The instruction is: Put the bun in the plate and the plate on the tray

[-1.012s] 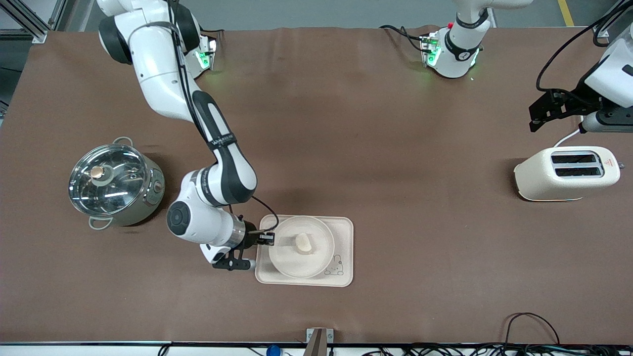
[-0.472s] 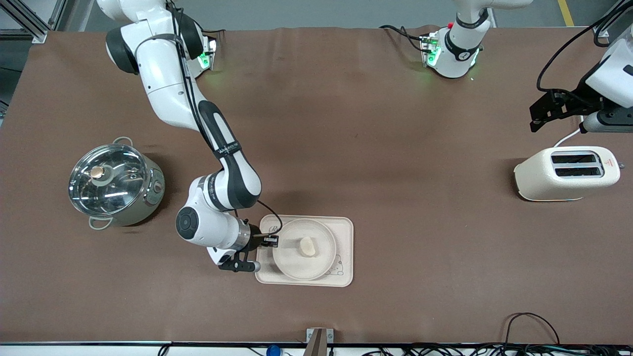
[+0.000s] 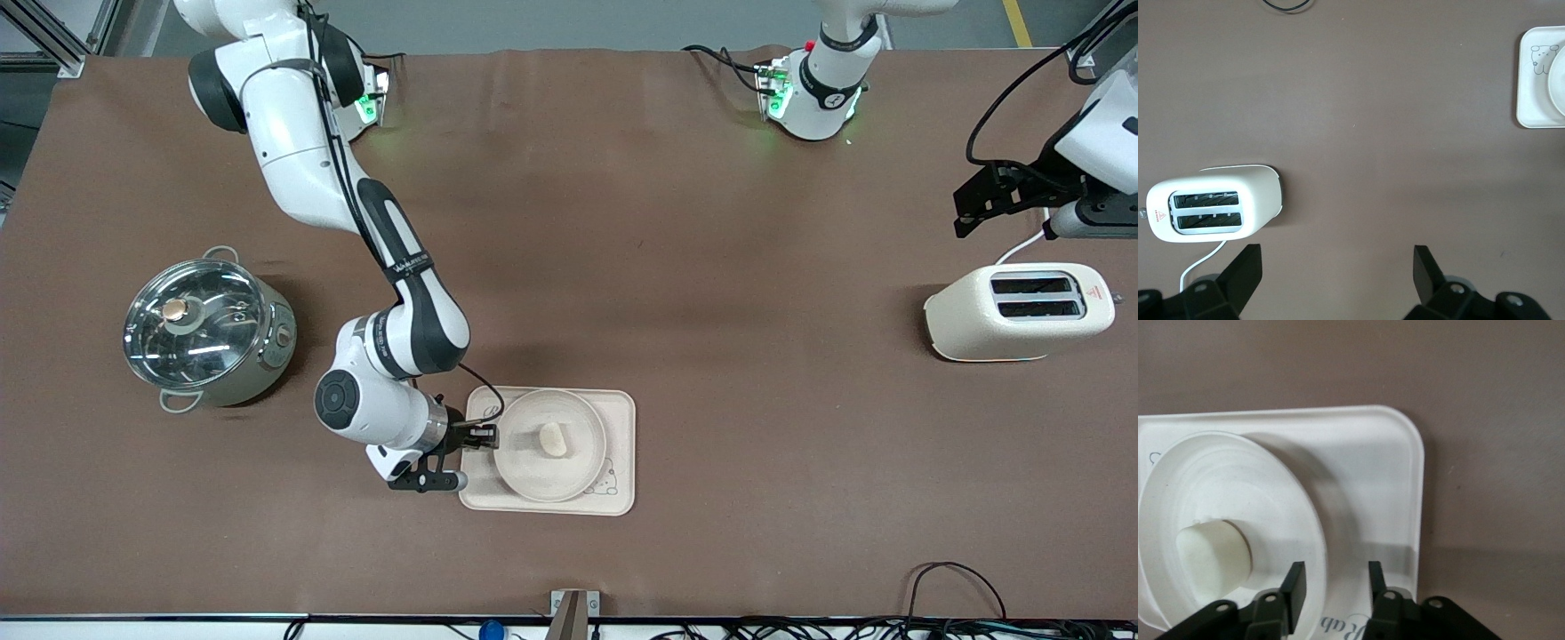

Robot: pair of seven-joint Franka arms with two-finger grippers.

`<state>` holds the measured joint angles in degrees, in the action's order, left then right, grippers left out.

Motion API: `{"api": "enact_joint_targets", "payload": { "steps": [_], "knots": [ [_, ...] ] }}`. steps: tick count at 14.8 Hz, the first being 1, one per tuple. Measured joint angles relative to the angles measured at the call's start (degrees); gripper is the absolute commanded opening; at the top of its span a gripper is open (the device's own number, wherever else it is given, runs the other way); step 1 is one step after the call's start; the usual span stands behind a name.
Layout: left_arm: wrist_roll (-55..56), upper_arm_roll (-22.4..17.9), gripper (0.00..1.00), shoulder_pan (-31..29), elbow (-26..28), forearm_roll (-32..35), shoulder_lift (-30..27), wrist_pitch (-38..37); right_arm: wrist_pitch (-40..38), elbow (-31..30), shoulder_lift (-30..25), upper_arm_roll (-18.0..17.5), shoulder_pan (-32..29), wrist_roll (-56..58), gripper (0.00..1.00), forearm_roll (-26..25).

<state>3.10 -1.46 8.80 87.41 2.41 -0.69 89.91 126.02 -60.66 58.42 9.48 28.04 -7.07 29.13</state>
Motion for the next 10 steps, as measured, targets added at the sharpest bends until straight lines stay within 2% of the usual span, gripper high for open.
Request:
{"api": "enact_joint_targets", "payload": {
  "steps": [3,5,7,10],
  "knots": [
    [0.00,-0.01,1.00,-0.04,-0.02,0.00,0.01,0.00,-1.76,0.45,-2.22,0.46,-0.50,-0.01,1.00,-3.29],
    [0.00,-0.04,1.00,-0.13,-0.01,-0.45,0.05,-0.10,-2.88,0.53,-3.74,0.93,-1.86,0.53,1.00,-3.54],
    [0.00,-0.09,1.00,-0.23,0.01,-1.40,0.16,-0.18,-7.51,0.65,-5.94,1.37,-3.53,1.36,1.00,-3.78],
    [0.21,-0.20,1.00,-0.28,0.04,-1.75,0.31,-0.15,-18.68,1.10,-11.42,6.51,-3.51,1.83,1.00,-8.90]
  ]
}}
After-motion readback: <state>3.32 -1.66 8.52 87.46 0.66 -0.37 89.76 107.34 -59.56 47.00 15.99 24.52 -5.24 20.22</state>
